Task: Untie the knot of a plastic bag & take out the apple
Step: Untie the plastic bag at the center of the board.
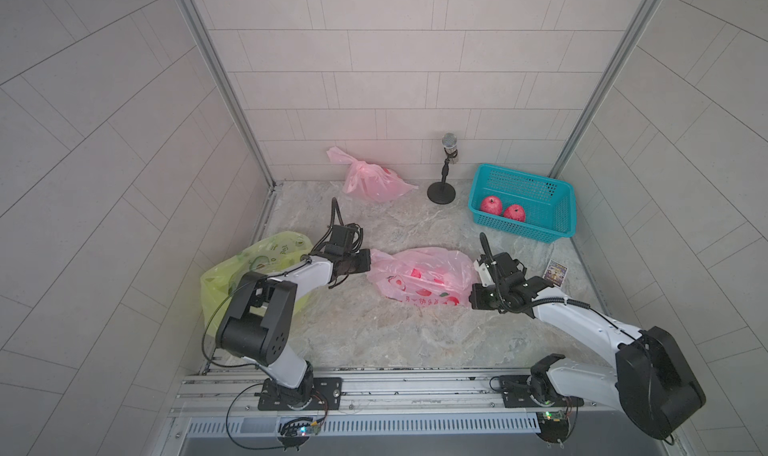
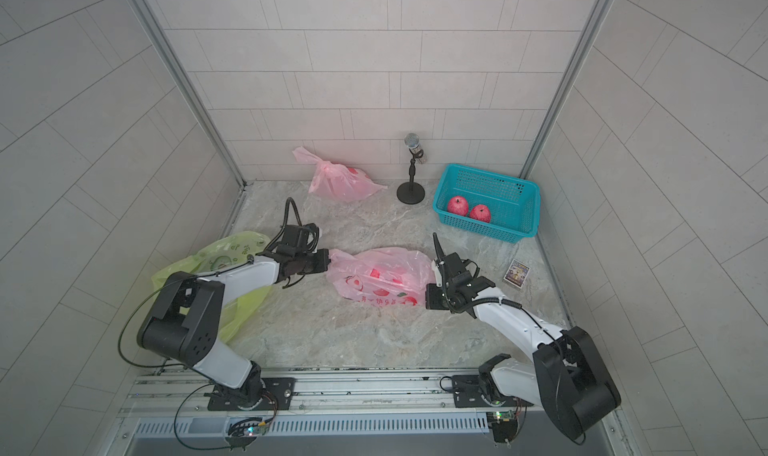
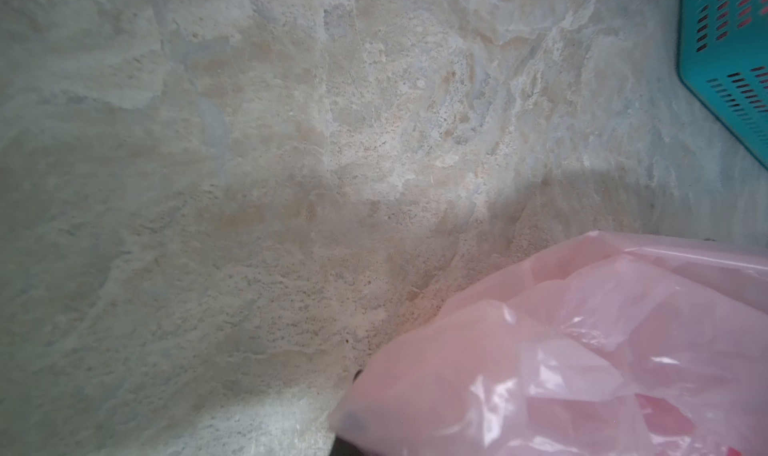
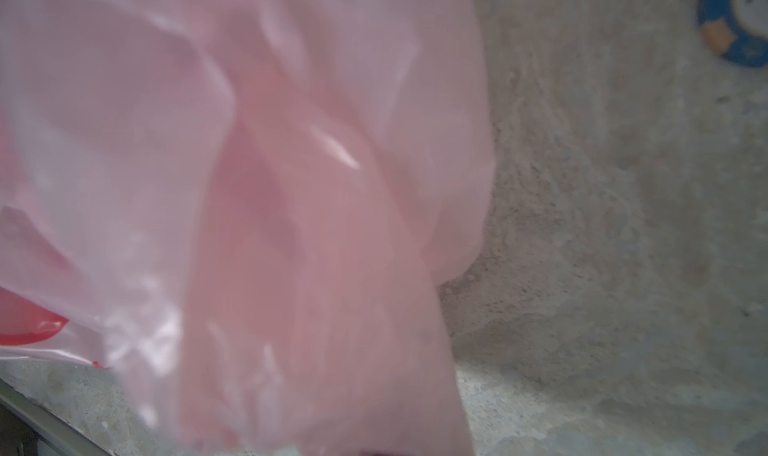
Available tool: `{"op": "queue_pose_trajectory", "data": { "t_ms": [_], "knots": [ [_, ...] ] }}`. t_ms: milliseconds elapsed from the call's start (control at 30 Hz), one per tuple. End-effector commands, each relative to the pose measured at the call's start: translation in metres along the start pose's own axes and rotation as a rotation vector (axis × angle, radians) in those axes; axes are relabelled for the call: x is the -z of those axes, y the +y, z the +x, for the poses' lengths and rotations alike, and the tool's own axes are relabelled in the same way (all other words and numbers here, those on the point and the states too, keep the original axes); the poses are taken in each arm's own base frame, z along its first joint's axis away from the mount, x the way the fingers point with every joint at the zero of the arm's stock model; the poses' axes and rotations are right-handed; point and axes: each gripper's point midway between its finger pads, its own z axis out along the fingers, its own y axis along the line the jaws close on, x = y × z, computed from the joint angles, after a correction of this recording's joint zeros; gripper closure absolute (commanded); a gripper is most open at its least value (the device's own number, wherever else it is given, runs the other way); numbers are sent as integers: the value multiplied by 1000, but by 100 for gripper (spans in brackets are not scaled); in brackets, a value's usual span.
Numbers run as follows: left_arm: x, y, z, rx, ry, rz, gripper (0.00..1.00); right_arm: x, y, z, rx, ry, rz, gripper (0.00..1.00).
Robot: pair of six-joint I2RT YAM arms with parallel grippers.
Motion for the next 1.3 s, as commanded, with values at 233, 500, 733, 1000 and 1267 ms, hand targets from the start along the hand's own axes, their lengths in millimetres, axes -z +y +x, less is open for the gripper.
{"op": "queue_pose_trajectory", "data": {
  "t_ms": [233,500,733,1000,1267],
  "knots": [
    [33,-20,-53,26,-321,126,75,3,-14,16,-15,80,67,55],
    [90,-53,-68,-104,-379,155,43,61,26,-3,114,47,29,33],
    [140,-97,-74,-301,-439,156,43,107,53,-23,203,-36,40,31],
    [124,-168,-44,-511,-347,262,42,139,80,-58,259,-158,-3,33],
    [68,-200,9,-569,-155,356,47,95,139,-93,296,-158,-225,66]
  ]
}}
